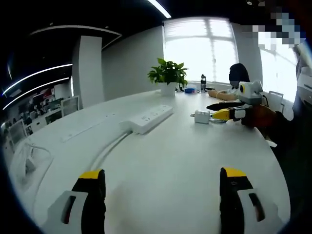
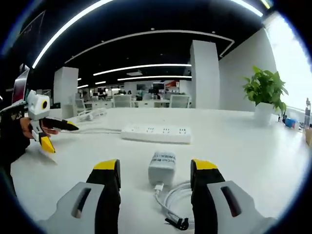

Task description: Straighten the power strip on the desk, plug the charger into it

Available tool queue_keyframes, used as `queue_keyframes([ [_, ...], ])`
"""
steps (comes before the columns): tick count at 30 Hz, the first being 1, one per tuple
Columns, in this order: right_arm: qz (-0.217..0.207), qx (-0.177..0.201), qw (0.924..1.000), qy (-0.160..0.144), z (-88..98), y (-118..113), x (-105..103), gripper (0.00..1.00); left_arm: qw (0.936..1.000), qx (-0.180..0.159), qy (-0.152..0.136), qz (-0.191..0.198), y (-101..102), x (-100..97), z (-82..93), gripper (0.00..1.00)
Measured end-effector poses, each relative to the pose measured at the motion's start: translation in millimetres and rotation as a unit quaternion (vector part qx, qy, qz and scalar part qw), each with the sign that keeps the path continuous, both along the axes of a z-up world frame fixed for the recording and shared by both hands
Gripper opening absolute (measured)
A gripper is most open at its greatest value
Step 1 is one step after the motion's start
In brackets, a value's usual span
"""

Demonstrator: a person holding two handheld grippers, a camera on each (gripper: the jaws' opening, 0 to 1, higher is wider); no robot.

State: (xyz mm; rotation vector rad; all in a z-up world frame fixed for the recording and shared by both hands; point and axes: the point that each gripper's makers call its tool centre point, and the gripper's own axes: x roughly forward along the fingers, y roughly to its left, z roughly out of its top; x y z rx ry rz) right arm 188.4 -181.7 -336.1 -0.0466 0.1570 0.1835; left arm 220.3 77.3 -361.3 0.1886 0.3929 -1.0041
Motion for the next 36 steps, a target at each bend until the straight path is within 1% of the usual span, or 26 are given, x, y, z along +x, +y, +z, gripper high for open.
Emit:
queue_keyframes([
  [1,-0.002,0.000,1.0000,0.000,-0.1,-1.3,0.7,0.55,0.9997,-0.001,0.008,0.022,4.2,3.6,-0.3,0.99],
  [2,-0.005,-0.002,1.0000,0.002,-0.9,-2.7,1.9,0.54,0.9995,-0.003,0.012,0.031,6.3,6.3,0.5,0.99],
  [3,-0.006,-0.005,1.0000,0.004,-1.9,-3.1,2.8,0.53,0.9997,-0.006,0.006,0.025,6.6,6.2,2.4,0.99],
  [8,-0.006,-0.010,0.9998,0.013,-4.6,-4.7,4.9,0.49,0.9994,-0.012,-0.005,0.030,7.6,8.3,8.7,0.99],
  [11,-0.007,-0.014,0.9998,0.015,-5.3,-9.8,6.8,0.49,0.9993,-0.005,-0.012,0.034,8.0,9.3,10.1,0.99],
  [13,-0.009,-0.009,0.9997,0.021,-6.6,-11.6,7.4,0.49,0.9992,-0.007,-0.013,0.037,8.4,10.3,12.1,0.99],
  [15,-0.006,-0.005,0.9997,0.025,-7.8,-8.8,7.8,0.49,0.9990,-0.011,-0.015,0.041,8.5,11.9,14.7,0.99],
  [17,0.000,-0.010,0.9993,0.035,-11.8,-4.8,7.8,0.48,0.9986,-0.008,-0.016,0.049,10.6,15.0,15.3,0.99],
  [18,0.000,-0.020,0.9990,0.039,-14.0,-4.5,7.3,0.47,0.9984,-0.006,-0.016,0.054,11.8,16.6,15.3,0.99],
  [19,-0.001,-0.027,0.9988,0.039,-14.7,-4.6,7.5,0.48,0.9982,-0.006,-0.016,0.058,12.7,18.0,15.4,0.99],
  [20,-0.002,-0.027,0.9988,0.040,-14.8,-4.7,7.9,0.48,0.9981,-0.006,-0.016,0.060,13.3,18.9,15.6,0.99],
  [23,-0.001,-0.018,0.9988,0.045,-15.5,-4.5,9.9,0.48,0.9981,-0.007,-0.016,0.060,13.0,19.1,15.7,0.99],
  [26,-0.002,-0.019,0.9986,0.049,-17.1,-4.5,11.4,0.48,0.9982,-0.004,-0.016,0.058,12.1,18.7,14.1,0.99],
  [28,0.000,-0.006,0.9981,0.061,-20.1,-2.4,11.7,0.48,0.9982,0.000,-0.016,0.058,12.5,18.4,12.5,0.99],
  [34,-0.007,-0.013,0.9979,0.063,-22.5,-0.8,17.4,0.47,0.9986,-0.004,-0.012,0.052,10.7,17.1,11.4,0.99],
  [35,-0.009,-0.014,0.9979,0.063,-22.4,-0.7,18.9,0.47,0.9986,-0.005,-0.012,0.051,10.4,17.0,11.9,0.99],
  [36,-0.010,-0.017,0.9979,0.062,-22.6,-0.4,20.6,0.44,0.9986,-0.006,-0.012,0.051,10.1,16.9,12.2,0.99],
])
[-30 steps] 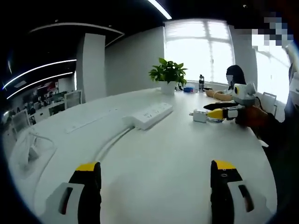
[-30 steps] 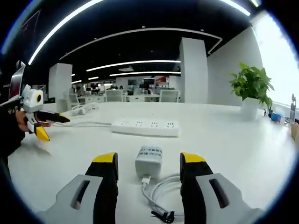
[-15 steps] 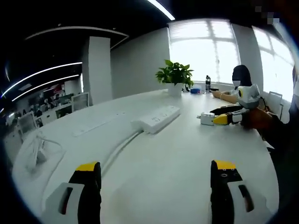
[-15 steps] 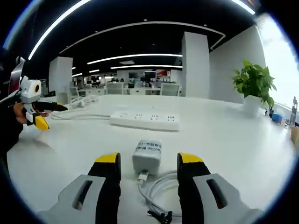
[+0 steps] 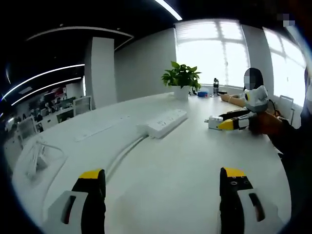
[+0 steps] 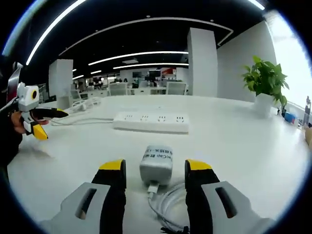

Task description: Straighten the power strip on the desk, plug the charger into it

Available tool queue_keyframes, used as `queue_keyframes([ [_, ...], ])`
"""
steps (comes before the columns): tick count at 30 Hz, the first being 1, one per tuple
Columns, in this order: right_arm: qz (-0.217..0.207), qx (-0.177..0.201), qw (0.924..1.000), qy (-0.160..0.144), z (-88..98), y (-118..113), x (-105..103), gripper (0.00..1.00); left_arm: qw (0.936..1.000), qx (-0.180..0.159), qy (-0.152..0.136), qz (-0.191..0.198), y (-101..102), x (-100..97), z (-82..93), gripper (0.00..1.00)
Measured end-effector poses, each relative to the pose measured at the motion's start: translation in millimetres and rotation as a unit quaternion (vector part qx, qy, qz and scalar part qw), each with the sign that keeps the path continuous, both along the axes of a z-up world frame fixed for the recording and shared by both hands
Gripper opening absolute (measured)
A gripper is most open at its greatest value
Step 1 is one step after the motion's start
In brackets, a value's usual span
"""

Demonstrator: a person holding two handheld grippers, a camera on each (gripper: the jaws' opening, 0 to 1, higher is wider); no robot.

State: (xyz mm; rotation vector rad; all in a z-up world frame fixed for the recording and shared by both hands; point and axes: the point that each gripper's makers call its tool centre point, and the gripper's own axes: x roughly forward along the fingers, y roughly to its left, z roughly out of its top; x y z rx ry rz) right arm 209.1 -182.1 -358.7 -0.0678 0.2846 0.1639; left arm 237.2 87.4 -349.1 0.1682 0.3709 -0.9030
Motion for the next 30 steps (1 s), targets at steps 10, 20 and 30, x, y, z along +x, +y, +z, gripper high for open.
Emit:
queue_keyframes([
  [10,-0.010,-0.020,0.9998,0.003,-2.8,-0.2,12.2,0.41,1.0000,-0.007,0.004,-0.006,-0.8,-0.2,-1.9,0.99],
  [20,-0.014,-0.015,0.9998,0.005,-2.7,-0.8,14.7,0.38,0.9999,-0.009,0.007,-0.007,0.6,1.6,-3.8,0.99],
  [30,-0.012,-0.035,0.9993,0.003,-3.3,0.2,19.3,0.37,0.9999,-0.008,0.008,-0.008,0.9,1.5,-5.5,0.99],
])
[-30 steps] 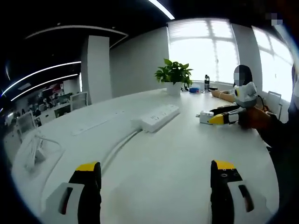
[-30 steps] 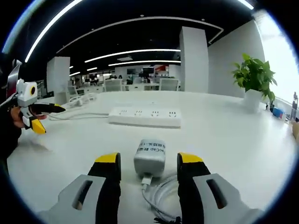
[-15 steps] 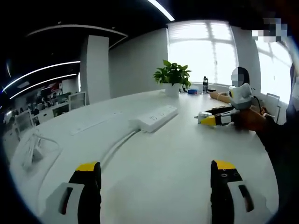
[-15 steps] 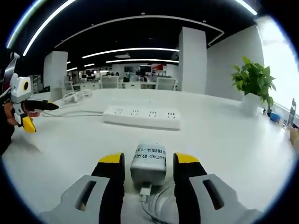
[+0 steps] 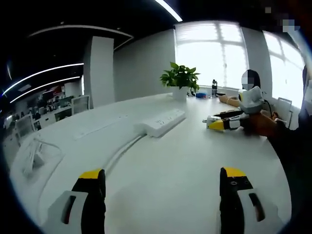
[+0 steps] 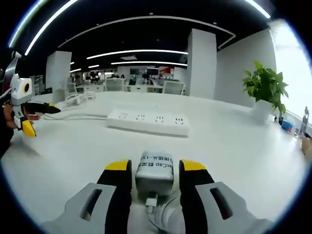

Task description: Straighten the power strip on the desk, plug the charger into it

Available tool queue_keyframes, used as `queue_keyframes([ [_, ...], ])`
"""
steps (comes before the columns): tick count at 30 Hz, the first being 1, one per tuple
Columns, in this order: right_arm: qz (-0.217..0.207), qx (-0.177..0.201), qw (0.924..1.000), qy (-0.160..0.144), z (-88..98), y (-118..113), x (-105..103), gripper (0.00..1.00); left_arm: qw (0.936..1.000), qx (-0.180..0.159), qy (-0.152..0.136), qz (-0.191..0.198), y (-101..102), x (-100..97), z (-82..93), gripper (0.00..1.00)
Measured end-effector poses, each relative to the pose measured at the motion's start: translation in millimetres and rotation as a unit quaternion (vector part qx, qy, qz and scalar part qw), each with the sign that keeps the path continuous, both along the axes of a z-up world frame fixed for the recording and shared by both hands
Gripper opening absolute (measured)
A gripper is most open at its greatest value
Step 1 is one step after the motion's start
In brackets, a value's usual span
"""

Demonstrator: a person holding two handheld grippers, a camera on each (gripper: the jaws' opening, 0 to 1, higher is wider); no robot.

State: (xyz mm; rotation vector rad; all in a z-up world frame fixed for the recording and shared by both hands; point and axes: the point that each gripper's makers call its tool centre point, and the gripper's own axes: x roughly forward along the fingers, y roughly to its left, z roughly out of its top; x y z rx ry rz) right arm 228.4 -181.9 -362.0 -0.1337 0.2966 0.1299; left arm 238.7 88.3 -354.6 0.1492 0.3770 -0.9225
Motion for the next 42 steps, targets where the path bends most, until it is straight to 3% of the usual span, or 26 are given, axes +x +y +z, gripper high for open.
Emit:
queue_keyframes([
  [6,0.002,-0.001,1.0000,0.000,-0.3,1.2,0.5,0.31,1.0000,0.003,0.002,-0.003,-0.4,-1.2,-2.3,0.99],
  [29,0.000,-0.008,1.0000,-0.001,-1.2,1.1,3.0,0.29,0.9999,0.002,0.006,-0.007,-2.9,-3.1,-5.9,0.99],
  [35,0.020,-0.009,0.9998,-0.003,-0.7,-0.1,4.7,0.29,1.0000,0.003,0.005,-0.007,-3.4,-3.2,-5.8,0.99],
  [39,0.039,0.033,0.9986,0.013,-1.8,-1.9,4.7,0.28,0.9999,0.008,0.004,-0.006,-2.6,-3.0,-6.9,0.99],
  [42,0.054,0.019,0.9983,0.011,-2.9,-2.9,3.0,0.28,0.9999,0.008,0.004,-0.004,-2.2,-3.1,-6.8,0.99],
])
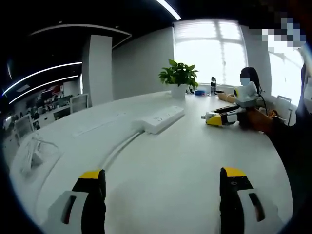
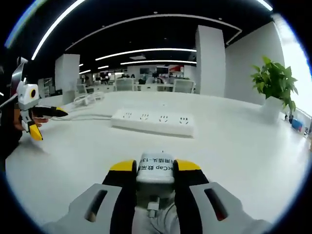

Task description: Straighten the power strip on the desk, plug the charger into it

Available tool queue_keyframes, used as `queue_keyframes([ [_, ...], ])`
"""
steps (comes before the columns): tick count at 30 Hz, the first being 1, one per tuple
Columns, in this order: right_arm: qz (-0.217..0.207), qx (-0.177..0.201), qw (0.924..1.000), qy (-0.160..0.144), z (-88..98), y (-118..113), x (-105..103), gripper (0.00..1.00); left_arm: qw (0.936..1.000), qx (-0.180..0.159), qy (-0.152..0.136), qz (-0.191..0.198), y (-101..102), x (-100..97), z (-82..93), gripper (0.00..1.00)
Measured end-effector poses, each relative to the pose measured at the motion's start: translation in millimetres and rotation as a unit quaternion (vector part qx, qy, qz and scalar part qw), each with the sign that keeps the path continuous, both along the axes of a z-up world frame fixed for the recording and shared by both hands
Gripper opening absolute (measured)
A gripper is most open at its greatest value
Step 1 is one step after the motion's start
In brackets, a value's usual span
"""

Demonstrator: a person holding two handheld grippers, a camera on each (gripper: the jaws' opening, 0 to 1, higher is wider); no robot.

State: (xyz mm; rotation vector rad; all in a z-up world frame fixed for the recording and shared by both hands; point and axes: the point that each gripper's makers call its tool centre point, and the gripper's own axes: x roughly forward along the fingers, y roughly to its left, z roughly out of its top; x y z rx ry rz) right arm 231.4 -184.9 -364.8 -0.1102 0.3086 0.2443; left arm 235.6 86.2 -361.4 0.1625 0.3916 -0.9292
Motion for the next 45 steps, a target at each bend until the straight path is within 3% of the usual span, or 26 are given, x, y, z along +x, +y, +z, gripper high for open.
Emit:
queue_keyframes([
  [15,-0.014,-0.008,0.9999,-0.001,-0.6,-0.5,-3.3,0.28,1.0000,0.001,0.004,0.000,-3.1,-1.3,-3.8,0.99],
  [18,-0.014,0.025,0.9994,0.017,-0.9,-0.9,-4.1,0.28,1.0000,0.001,0.003,0.000,-3.4,-1.5,-3.6,0.99],
  [24,-0.009,0.023,0.9995,0.020,-1.1,-1.1,-2.7,0.27,1.0000,0.007,-0.001,0.001,-3.1,-1.8,-3.4,0.99],
  [30,-0.007,0.074,0.9962,0.046,-0.7,0.1,-1.4,0.28,0.9999,0.010,-0.003,0.005,0.0,-1.2,-2.4,0.99],
  [36,0.001,0.064,0.9965,0.053,-0.7,3.6,-2.5,0.27,0.9999,0.010,-0.006,0.009,1.0,0.4,-1.1,0.99],
  [41,-0.005,0.085,0.9941,0.068,1.9,-4.4,-3.2,0.27,0.9999,0.011,-0.005,0.009,-0.6,0.3,-1.6,0.99],
  [45,-0.009,0.074,0.9948,0.070,4.5,-9.8,-4.5,0.27,0.9999,0.010,-0.005,0.009,-2.4,-0.1,-1.7,0.99],
])
